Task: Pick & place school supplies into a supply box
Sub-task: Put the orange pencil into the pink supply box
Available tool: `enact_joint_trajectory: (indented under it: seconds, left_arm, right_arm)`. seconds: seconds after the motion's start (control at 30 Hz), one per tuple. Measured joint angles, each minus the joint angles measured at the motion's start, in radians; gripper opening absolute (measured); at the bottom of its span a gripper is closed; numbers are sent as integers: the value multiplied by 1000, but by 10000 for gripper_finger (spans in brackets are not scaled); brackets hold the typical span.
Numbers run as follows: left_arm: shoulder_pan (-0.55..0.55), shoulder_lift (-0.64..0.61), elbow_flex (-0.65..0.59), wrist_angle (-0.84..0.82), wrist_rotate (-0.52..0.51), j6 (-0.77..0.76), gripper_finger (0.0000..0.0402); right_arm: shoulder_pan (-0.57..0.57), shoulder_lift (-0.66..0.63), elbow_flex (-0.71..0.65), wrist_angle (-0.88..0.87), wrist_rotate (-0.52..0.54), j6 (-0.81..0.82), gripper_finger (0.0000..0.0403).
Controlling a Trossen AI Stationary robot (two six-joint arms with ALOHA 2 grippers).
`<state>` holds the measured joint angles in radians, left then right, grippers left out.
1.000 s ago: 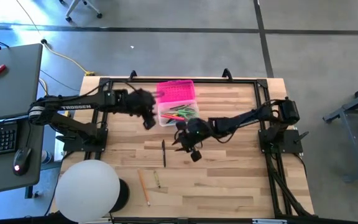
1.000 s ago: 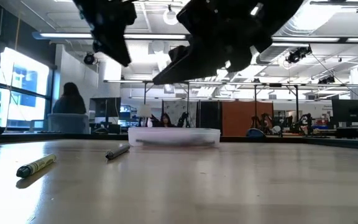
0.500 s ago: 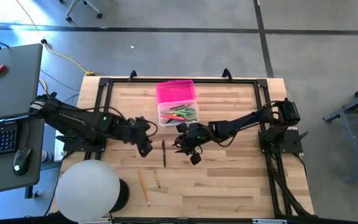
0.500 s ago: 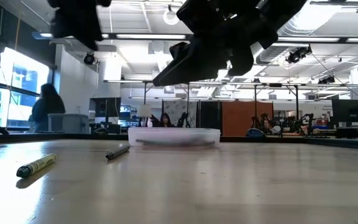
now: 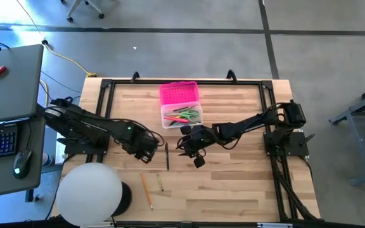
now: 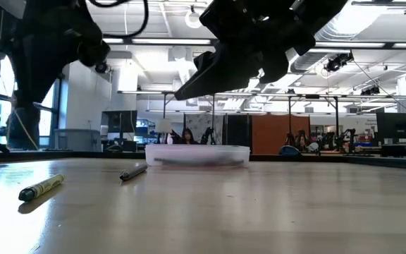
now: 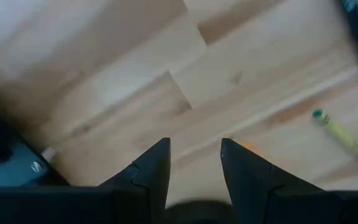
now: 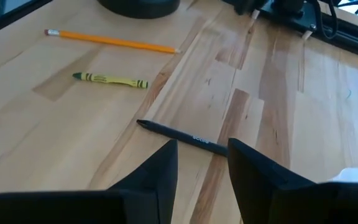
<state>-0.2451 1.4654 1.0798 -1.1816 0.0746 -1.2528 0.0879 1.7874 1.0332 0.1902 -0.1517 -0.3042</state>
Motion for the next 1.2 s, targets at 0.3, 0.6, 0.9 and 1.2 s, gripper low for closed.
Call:
enact_joint_trajectory:
  seconds: [0.3, 0.6, 0.9, 1.2]
  left_arm:
    - [9, 142, 0, 207, 277, 93, 175]
    - [-19, 238, -32, 203, 295, -80, 175]
    - [-57, 255, -32, 323, 335, -250, 175]
    - [-140, 255, -31, 323, 317, -416, 175]
  right_arm:
    - [1, 0, 0, -38, -18, 19, 119]
    - [1, 0, 0, -123, -19, 19, 119]
    - [1, 0, 0, -201, -4, 9, 119]
    - [-1, 0, 0, -199, 36, 13, 119]
